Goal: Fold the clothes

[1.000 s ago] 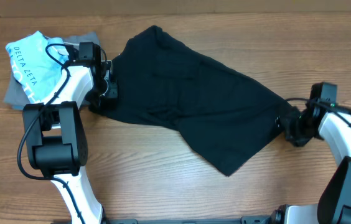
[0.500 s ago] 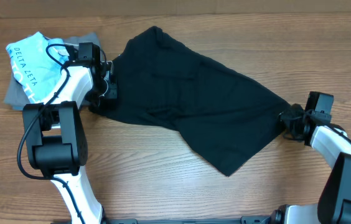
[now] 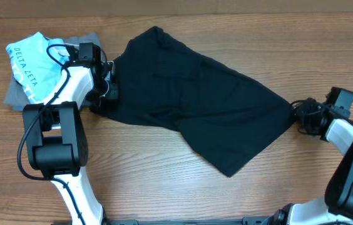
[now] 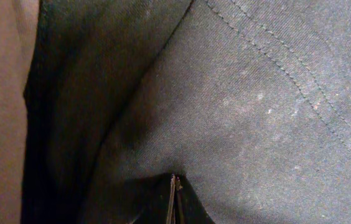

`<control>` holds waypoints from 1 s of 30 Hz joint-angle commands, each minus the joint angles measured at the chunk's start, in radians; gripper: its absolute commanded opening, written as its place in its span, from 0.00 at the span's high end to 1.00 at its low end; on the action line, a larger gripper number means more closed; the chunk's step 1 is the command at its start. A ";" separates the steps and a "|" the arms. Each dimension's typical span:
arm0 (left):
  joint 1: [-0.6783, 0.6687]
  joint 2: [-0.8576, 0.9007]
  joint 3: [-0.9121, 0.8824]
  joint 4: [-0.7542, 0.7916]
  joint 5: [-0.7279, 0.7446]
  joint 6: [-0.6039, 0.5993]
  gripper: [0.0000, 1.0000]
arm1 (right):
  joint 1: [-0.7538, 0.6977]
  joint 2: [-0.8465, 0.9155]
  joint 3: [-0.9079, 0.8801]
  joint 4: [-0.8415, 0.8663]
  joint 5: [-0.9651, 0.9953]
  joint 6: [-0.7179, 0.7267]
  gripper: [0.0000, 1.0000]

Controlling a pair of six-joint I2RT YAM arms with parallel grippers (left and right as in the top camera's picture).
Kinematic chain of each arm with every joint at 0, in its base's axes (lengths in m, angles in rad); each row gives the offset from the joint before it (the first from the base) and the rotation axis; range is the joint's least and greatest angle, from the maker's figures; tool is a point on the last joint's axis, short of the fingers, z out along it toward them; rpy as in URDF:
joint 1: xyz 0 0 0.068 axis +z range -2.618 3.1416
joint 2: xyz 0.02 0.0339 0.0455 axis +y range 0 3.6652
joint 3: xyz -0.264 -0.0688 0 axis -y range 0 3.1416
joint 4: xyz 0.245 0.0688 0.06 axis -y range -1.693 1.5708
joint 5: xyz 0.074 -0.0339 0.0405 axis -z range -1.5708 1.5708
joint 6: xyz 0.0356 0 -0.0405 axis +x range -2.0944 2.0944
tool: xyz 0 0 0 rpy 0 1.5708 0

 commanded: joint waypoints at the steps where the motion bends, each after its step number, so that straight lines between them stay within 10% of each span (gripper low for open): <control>1: -0.008 0.053 -0.011 -0.006 0.044 0.021 0.95 | 0.006 0.126 -0.037 -0.009 -0.051 -0.023 0.69; 7: -0.007 0.053 -0.011 -0.006 0.055 0.020 0.96 | 0.006 0.127 0.017 -0.042 -0.051 -0.023 0.96; 30: -0.008 0.053 -0.011 -0.024 0.062 0.020 0.93 | -0.124 0.127 0.650 -0.261 0.262 -0.083 0.96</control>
